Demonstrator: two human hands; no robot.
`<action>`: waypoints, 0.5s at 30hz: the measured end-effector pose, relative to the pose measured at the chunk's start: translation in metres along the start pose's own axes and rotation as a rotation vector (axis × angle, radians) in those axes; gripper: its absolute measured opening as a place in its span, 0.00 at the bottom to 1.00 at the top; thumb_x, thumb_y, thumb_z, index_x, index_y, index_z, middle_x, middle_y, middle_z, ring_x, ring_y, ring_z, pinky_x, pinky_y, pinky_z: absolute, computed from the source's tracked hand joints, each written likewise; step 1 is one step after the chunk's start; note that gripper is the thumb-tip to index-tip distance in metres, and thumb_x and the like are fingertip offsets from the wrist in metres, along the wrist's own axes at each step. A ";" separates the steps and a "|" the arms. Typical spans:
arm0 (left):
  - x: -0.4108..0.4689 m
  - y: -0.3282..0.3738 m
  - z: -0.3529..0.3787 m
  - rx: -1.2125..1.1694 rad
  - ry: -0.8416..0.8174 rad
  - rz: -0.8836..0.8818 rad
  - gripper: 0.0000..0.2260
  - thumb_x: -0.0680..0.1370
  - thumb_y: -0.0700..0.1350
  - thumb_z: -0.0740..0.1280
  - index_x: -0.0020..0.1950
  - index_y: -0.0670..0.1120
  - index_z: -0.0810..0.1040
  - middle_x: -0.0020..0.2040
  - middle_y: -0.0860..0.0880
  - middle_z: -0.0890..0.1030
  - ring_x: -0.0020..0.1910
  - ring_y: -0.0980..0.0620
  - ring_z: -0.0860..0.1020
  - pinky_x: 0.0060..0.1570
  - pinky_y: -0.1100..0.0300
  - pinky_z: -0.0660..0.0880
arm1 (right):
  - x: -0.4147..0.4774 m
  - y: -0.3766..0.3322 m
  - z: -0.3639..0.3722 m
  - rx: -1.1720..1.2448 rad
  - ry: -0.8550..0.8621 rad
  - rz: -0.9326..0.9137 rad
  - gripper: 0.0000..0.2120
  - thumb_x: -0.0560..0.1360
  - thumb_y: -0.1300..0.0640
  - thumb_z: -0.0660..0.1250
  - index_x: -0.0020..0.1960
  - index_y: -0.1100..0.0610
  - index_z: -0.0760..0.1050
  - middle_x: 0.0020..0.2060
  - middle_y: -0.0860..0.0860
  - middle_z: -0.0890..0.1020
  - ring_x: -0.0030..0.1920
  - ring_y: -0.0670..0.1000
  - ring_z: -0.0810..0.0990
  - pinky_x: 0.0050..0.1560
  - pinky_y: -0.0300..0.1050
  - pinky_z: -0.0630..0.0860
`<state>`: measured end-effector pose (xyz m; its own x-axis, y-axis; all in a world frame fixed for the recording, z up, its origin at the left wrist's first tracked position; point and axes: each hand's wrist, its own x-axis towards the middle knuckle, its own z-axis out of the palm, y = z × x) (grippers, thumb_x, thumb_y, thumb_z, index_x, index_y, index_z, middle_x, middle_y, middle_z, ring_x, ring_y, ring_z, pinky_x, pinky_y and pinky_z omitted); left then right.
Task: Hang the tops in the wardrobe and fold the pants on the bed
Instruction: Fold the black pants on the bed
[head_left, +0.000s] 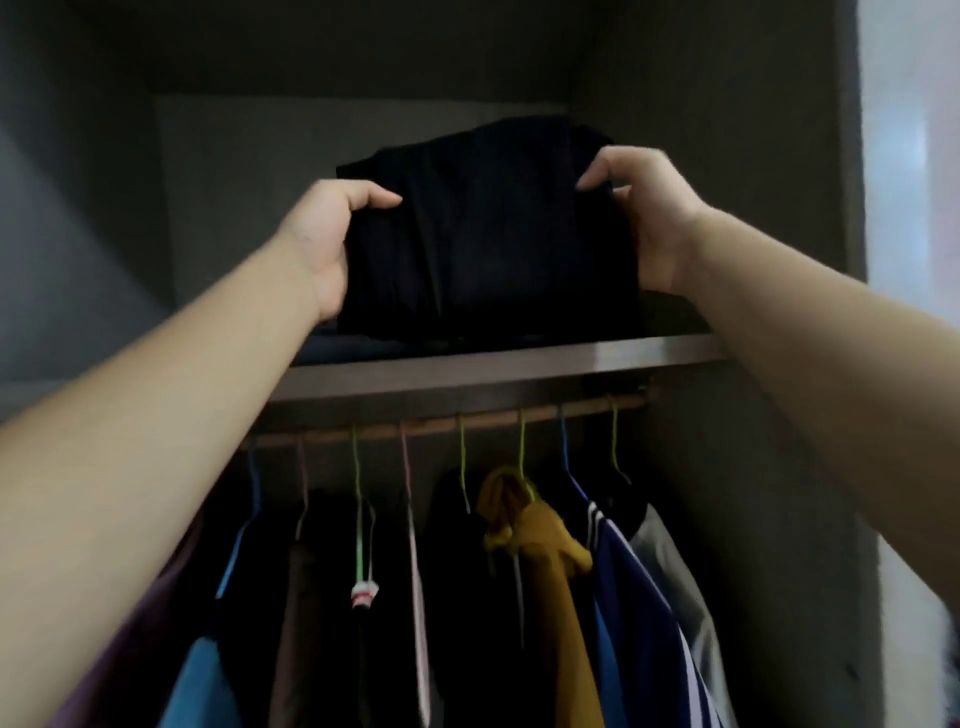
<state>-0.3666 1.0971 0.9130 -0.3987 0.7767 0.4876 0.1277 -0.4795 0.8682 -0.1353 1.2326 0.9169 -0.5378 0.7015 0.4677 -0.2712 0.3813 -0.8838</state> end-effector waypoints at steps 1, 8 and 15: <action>0.019 0.000 0.007 0.019 0.005 -0.004 0.11 0.75 0.47 0.66 0.54 0.46 0.83 0.49 0.46 0.86 0.46 0.43 0.85 0.47 0.48 0.81 | 0.017 -0.003 -0.005 -0.055 0.023 0.002 0.11 0.65 0.50 0.67 0.45 0.55 0.77 0.36 0.52 0.81 0.33 0.54 0.82 0.36 0.48 0.79; 0.131 -0.007 0.046 -0.012 -0.038 -0.023 0.09 0.76 0.47 0.65 0.51 0.45 0.81 0.45 0.45 0.85 0.42 0.45 0.84 0.46 0.51 0.81 | 0.117 -0.018 -0.040 -0.205 0.127 0.001 0.09 0.64 0.52 0.64 0.43 0.53 0.74 0.28 0.50 0.79 0.26 0.53 0.78 0.33 0.45 0.76; 0.209 -0.011 0.069 0.003 -0.057 -0.027 0.11 0.76 0.46 0.66 0.55 0.44 0.82 0.47 0.44 0.85 0.44 0.43 0.84 0.39 0.52 0.82 | 0.182 -0.021 -0.068 -0.249 0.254 -0.016 0.11 0.66 0.52 0.64 0.47 0.53 0.77 0.33 0.52 0.82 0.31 0.54 0.81 0.30 0.44 0.78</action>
<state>-0.3891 1.2929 1.0117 -0.3492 0.8114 0.4687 0.1204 -0.4572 0.8812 -0.1730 1.3929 1.0218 -0.3111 0.8093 0.4982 -0.0582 0.5070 -0.8600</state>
